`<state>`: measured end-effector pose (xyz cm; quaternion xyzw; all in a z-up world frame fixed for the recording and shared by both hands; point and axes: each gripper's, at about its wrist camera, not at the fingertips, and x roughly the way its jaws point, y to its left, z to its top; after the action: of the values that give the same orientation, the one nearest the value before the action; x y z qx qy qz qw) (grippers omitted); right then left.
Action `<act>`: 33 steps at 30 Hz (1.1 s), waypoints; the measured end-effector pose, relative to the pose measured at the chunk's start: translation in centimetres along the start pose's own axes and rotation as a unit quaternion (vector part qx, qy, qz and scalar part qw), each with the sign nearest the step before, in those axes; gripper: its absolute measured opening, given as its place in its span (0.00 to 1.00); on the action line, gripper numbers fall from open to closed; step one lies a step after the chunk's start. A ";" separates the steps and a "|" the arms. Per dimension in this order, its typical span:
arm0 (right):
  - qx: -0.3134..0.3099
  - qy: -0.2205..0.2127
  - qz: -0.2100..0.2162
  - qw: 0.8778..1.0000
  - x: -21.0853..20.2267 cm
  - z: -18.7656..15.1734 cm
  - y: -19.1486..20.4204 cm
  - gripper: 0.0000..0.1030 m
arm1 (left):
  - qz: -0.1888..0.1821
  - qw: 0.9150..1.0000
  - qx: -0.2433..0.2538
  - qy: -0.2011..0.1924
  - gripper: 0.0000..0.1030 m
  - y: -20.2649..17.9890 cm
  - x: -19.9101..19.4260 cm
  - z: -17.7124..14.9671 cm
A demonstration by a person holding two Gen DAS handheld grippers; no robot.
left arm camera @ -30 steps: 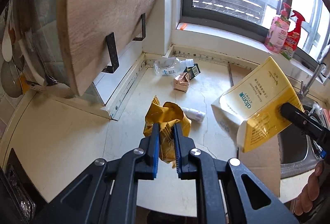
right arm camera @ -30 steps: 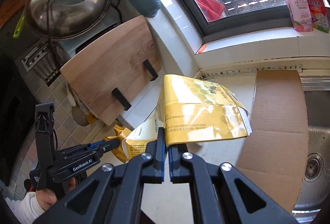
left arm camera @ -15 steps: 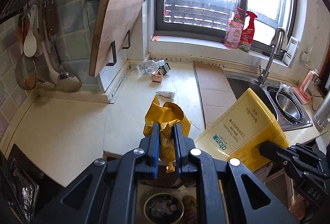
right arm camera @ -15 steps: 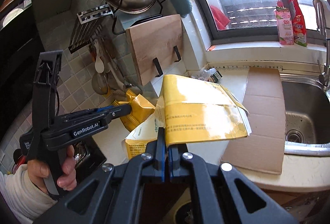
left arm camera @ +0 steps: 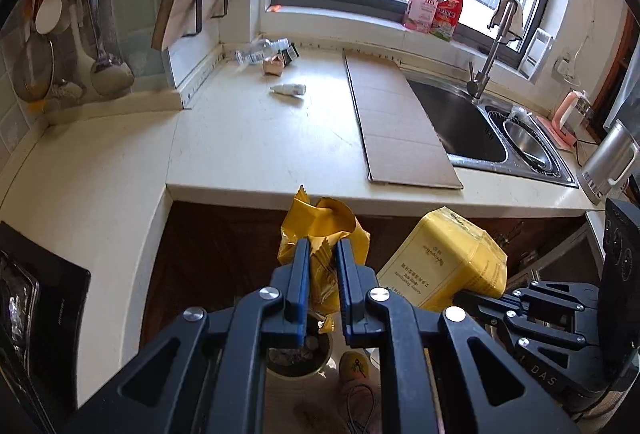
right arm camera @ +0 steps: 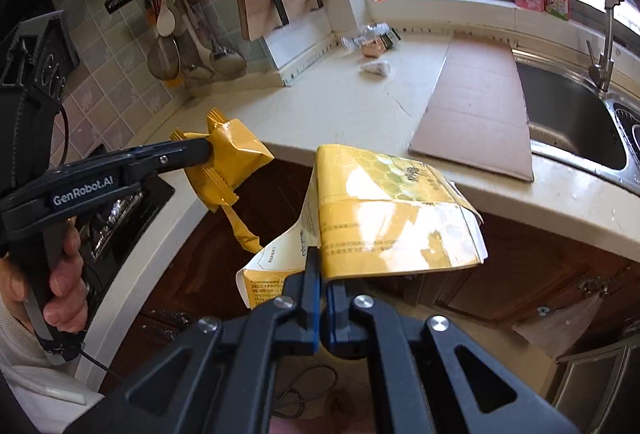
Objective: Collect trash
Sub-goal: 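Lift the yellow box and yellow wrapper off the counter toward the bin, then lower both tools over the floor bin and open them to drop items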
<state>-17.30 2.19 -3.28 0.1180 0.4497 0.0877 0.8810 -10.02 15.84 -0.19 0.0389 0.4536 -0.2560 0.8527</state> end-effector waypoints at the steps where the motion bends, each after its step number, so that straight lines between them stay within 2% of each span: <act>1: 0.000 0.010 -0.002 1.000 0.6 -0.5 -0.2 0.02 | -0.004 1.000 -0.004 0.008 0.10 0.1 0.5 -0.6; 5: 0.011 0.057 -0.001 0.998 3.8 -2.6 -1.0 0.02 | -0.008 0.999 -0.018 0.042 0.10 0.9 3.2 -3.2; 11: 0.029 0.128 0.014 0.991 10.6 -6.3 -2.8 0.02 | -0.002 0.993 -0.045 0.112 0.10 1.8 9.6 -8.1; 19: 0.061 0.228 0.014 0.972 24.4 -12.6 -7.7 0.02 | 0.011 0.981 -0.088 0.172 0.10 4.4 22.8 -16.7; 24: 0.069 0.291 0.013 0.954 33.5 -17.2 -10.3 0.02 | 0.039 0.972 -0.105 0.204 0.11 6.6 31.9 -22.0; 29: 0.051 0.334 0.020 0.941 39.7 -19.8 -10.7 0.03 | 0.054 0.964 -0.112 0.234 0.13 8.8 37.8 -25.4; 32: 0.040 0.352 0.029 0.935 42.4 -19.9 -9.9 0.04 | 0.057 0.963 -0.108 0.241 0.30 9.4 39.2 -26.1; 33: 0.039 0.361 0.033 0.931 43.1 -19.9 -9.6 0.05 | 0.063 0.962 -0.105 0.244 0.43 9.7 39.3 -26.3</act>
<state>-8.01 6.78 -50.64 0.1274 0.7365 0.1361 0.6502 -7.28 16.31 -48.40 0.0388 0.6686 -0.1357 0.7301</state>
